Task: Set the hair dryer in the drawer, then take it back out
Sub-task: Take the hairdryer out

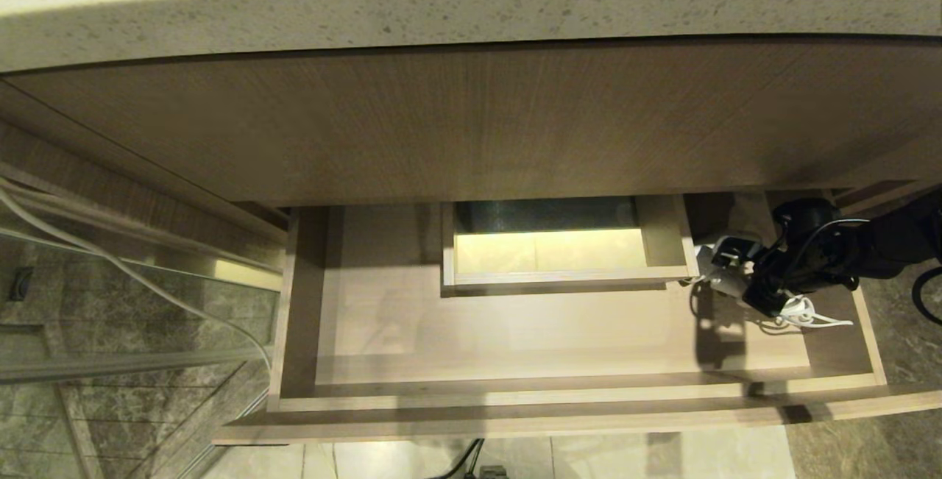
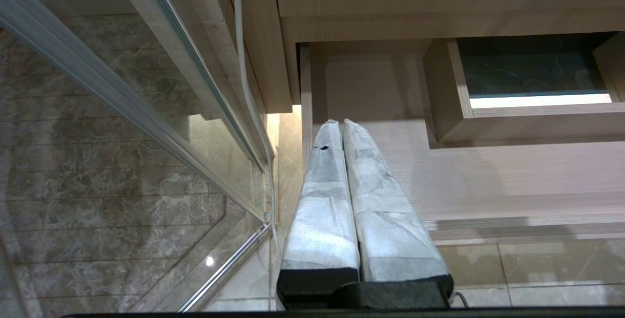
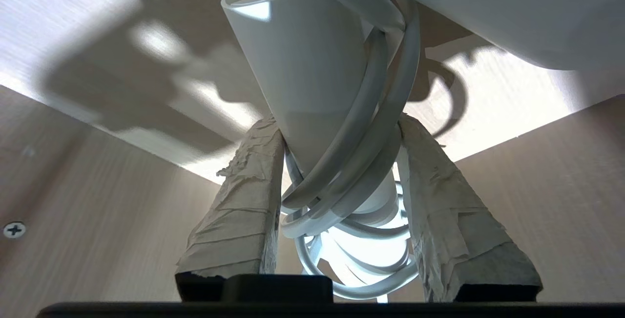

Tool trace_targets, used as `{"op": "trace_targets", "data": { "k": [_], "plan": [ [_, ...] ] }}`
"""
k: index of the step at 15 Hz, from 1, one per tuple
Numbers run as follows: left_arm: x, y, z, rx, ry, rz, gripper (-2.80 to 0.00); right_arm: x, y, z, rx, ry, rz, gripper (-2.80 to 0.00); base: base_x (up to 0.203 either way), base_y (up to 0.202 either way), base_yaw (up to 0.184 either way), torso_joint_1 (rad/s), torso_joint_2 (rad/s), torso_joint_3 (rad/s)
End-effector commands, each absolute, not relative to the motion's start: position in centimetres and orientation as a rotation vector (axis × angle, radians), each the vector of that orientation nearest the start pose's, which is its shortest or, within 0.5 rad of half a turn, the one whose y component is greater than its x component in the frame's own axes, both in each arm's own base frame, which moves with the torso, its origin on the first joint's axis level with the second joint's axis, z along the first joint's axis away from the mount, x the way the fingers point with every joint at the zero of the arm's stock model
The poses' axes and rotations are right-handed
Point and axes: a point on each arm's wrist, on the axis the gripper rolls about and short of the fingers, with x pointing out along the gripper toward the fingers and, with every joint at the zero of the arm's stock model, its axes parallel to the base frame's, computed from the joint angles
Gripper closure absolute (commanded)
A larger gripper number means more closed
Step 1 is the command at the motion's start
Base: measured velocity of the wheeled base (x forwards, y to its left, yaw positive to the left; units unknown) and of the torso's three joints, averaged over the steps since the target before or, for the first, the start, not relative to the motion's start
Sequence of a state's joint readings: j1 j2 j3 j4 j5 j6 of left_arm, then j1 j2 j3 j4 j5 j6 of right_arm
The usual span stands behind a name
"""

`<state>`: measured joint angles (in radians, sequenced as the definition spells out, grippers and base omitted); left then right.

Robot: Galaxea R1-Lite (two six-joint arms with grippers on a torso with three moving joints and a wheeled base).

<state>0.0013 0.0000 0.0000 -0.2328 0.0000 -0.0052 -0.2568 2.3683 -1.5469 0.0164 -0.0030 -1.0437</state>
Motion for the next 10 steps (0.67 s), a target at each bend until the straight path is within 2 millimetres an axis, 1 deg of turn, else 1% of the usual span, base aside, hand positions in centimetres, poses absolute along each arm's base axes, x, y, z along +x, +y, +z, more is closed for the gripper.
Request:
{"op": "trace_targets", "data": {
  "k": [1,4,7,10],
  "plan": [
    [-2.2,0.0,8.8,-0.005,-0.195,0.001,0.00,44.0,-11.6,5.9,-0.877,0.874,0.216,0.00,0.000,0.000,0.000,0.000,0.00,0.000],
    [-2.2,0.0,8.8,-0.004,-0.195,0.001,0.00,43.9,-11.6,6.4,-0.891,0.863,0.217,0.00,0.000,0.000,0.000,0.000,0.00,0.000],
    [-2.2,0.0,8.8,-0.005,-0.195,0.001,0.00,43.7,-11.4,7.6,-0.896,0.833,0.216,0.00,0.000,0.000,0.000,0.000,0.00,0.000],
    [-2.2,0.0,8.8,-0.006,-0.195,0.001,0.00,43.1,-11.2,8.7,-0.907,0.805,0.241,0.00,0.000,0.000,0.000,0.000,0.00,0.000]
  ]
}}
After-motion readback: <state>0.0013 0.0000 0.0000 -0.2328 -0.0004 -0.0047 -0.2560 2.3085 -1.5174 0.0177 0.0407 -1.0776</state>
